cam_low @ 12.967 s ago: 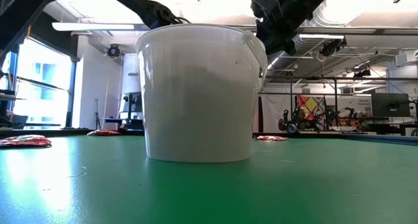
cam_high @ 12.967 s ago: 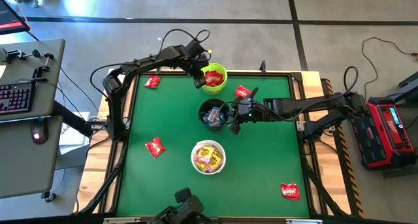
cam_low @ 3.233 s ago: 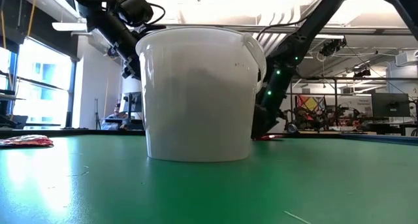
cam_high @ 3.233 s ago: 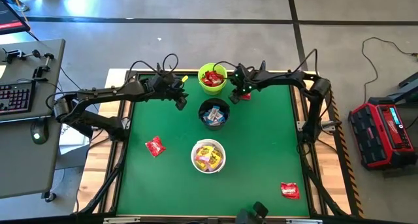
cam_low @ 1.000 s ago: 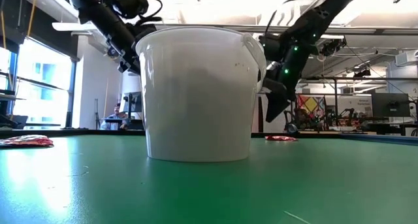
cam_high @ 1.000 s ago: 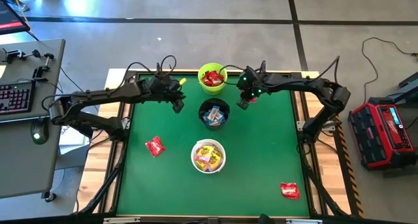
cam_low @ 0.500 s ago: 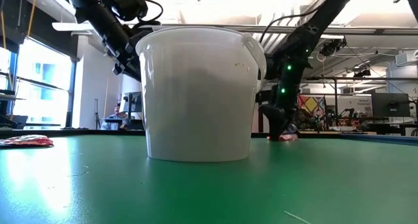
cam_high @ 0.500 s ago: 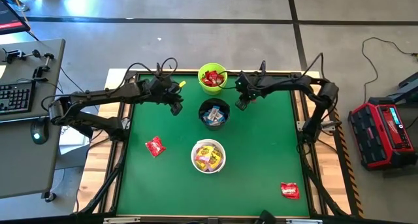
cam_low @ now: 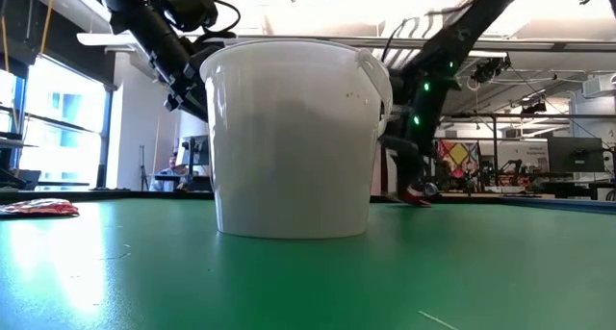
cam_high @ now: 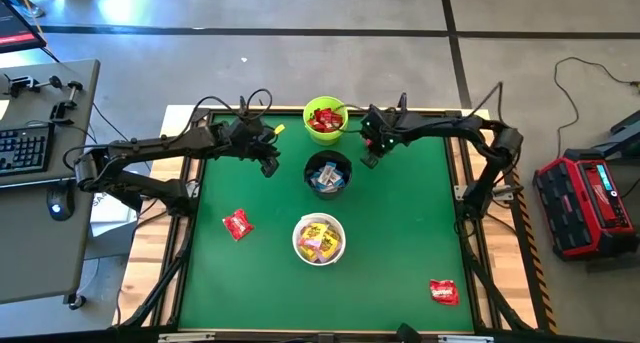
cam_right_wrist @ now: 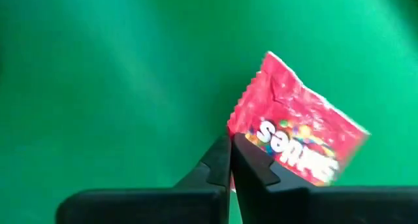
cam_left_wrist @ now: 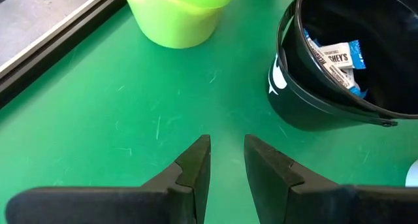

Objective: Sort candy by brand, put in halloween buckets
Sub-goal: Put the red candy into the green bucket

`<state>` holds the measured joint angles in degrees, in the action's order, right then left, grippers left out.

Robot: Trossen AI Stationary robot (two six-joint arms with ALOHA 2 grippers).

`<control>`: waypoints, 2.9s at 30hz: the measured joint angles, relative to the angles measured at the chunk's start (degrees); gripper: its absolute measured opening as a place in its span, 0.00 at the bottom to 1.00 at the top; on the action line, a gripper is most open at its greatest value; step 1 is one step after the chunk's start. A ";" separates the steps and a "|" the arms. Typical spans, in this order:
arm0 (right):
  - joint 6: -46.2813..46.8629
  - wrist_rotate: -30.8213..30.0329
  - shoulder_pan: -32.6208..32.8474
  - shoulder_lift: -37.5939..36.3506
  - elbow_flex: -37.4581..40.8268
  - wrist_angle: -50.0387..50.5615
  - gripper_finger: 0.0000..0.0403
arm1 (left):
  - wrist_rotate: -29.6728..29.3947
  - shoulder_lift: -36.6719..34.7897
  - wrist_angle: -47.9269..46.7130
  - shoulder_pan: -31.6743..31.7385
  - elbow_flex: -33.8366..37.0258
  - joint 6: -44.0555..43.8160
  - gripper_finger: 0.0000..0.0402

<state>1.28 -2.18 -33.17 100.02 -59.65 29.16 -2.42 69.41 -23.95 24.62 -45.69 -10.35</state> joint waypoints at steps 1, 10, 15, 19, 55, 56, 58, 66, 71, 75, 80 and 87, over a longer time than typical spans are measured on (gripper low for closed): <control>-0.02 0.26 0.00 -0.92 -0.46 0.05 0.00 | -0.01 0.00 -0.10 0.00 0.00 0.00 0.21; 1.46 3.33 0.24 -7.41 -5.45 1.95 0.00 | -0.24 0.00 -0.40 0.00 0.00 0.00 0.21; 2.78 5.66 1.28 -8.96 -11.25 1.90 0.00 | -0.41 0.00 -0.34 0.00 0.00 0.00 0.21; 3.08 5.69 2.96 -8.59 -16.96 0.89 0.00 | -0.61 0.00 -0.16 -0.13 0.00 0.00 0.19; -4.28 11.33 9.33 -15.20 17.01 -24.50 0.10 | -4.42 -5.07 -3.38 -4.22 0.00 -0.09 0.03; -4.84 11.30 9.85 -14.34 17.94 -25.52 0.13 | -4.42 -5.07 -3.46 -4.22 0.00 -0.09 0.03; -5.87 10.47 10.69 -12.64 18.63 -27.35 0.21 | -4.42 -5.07 -3.44 -4.22 0.00 -0.09 0.03; -10.62 4.27 10.87 -4.39 15.68 -31.00 0.32 | -4.44 -5.07 -4.17 -4.17 0.00 -0.59 0.03; -10.70 4.06 10.50 -0.48 13.32 -30.71 0.32 | -5.37 -5.05 -5.95 -4.17 0.00 -1.05 0.03; -10.31 5.66 10.30 1.55 12.98 -30.85 0.26 | -5.68 -5.05 -6.39 -4.13 0.00 -1.05 0.03; -9.00 5.87 10.34 2.45 12.84 -30.31 0.07 | -5.70 -5.05 -6.33 -4.13 0.00 -1.05 0.03; -5.05 4.76 10.29 0.53 13.03 -28.38 0.01 | -5.90 -5.05 -6.31 -4.13 0.00 -1.12 0.03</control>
<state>-3.77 2.58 -22.87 100.55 -46.62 0.77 -8.32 64.36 -30.26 20.49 -45.69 -11.47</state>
